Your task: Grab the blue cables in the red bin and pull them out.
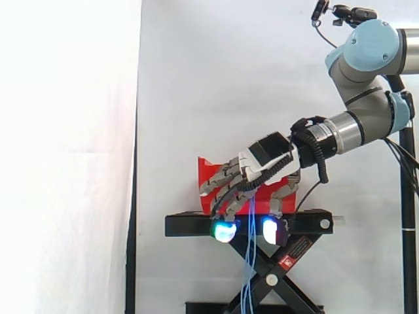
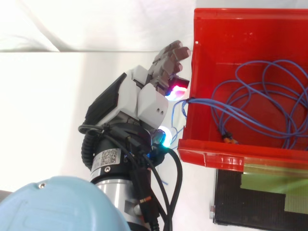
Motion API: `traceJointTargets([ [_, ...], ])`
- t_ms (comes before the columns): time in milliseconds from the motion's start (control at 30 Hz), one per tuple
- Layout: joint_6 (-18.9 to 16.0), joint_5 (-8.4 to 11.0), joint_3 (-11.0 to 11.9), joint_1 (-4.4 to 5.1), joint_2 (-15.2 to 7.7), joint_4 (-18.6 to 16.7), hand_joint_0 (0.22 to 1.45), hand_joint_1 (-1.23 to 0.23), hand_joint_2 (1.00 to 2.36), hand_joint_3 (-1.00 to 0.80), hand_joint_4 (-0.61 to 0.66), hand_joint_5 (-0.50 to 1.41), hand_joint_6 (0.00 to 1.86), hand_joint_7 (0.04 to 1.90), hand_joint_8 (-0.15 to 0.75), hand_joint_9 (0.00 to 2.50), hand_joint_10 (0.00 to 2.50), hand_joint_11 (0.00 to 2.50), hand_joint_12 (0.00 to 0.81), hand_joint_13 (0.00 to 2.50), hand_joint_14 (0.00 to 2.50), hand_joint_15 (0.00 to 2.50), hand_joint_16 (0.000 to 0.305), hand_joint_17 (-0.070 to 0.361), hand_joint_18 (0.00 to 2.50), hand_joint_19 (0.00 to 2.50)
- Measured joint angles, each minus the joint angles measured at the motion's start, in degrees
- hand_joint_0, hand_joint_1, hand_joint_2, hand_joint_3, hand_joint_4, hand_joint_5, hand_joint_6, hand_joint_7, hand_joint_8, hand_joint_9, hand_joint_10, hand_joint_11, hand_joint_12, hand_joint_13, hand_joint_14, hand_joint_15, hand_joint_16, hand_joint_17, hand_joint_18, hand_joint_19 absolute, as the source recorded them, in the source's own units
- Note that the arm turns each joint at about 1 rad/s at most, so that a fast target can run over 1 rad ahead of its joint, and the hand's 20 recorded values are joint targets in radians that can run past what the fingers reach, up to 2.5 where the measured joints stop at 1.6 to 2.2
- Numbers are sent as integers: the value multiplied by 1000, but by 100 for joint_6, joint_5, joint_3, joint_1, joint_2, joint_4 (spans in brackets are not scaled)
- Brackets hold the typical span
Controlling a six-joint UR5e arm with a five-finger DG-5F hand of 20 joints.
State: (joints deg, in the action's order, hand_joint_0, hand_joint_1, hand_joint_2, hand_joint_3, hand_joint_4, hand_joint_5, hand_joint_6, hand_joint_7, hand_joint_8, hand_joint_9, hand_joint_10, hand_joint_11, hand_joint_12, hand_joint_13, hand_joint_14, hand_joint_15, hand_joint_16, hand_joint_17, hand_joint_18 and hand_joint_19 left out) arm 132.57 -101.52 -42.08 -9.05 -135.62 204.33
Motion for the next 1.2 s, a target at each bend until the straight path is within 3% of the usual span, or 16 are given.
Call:
traceJointTargets([
  [1200, 497, 2, 106, -9, 9, -26, 816, -862, 1000, -1000, 269, 808, 6, 663, 258, 555, 12, 371, 330, 259, 13, 304, 44, 100, 234, 581],
])
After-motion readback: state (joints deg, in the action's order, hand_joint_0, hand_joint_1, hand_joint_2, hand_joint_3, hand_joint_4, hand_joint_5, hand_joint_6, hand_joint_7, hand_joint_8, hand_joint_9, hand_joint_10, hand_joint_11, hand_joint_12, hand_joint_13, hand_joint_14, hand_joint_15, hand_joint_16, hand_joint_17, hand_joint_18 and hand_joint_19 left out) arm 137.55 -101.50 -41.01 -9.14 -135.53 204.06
